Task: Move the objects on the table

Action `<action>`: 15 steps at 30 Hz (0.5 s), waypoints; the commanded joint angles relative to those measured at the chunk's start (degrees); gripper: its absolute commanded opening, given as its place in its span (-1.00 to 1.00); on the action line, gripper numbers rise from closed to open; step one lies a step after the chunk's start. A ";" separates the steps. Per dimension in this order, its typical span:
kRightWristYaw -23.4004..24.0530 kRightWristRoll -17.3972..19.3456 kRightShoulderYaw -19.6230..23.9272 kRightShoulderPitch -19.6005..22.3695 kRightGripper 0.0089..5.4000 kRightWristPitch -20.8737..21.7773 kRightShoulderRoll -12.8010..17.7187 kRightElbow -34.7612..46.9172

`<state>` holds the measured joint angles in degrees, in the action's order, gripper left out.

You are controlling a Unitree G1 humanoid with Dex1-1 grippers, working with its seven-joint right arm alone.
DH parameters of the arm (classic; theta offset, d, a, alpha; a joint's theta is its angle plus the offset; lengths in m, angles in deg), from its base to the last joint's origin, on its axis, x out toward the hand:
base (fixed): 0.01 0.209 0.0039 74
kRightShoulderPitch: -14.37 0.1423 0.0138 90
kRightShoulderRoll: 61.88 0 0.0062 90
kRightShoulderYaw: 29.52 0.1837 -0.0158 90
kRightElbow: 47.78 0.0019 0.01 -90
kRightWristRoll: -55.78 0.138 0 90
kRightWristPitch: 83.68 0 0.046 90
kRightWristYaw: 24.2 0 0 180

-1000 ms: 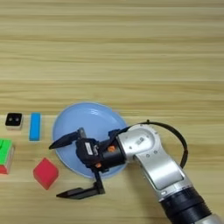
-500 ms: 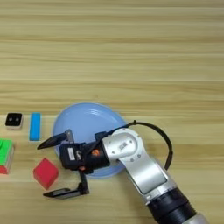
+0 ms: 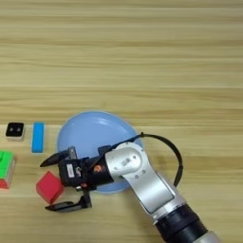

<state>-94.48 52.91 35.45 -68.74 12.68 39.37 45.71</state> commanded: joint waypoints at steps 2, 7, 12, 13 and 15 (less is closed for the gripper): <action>2.05 0.33 1.02 3.44 0.47 0.39 0.72 1.39; 2.10 0.43 1.03 3.47 0.26 0.50 0.71 1.19; 2.04 0.63 1.03 3.46 0.23 0.45 0.66 1.31; 2.04 0.66 1.02 3.47 0.23 0.43 0.64 1.34; 2.01 0.75 1.00 3.47 0.23 0.38 0.59 1.43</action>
<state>-94.51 53.05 35.21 -68.71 12.77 39.37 45.66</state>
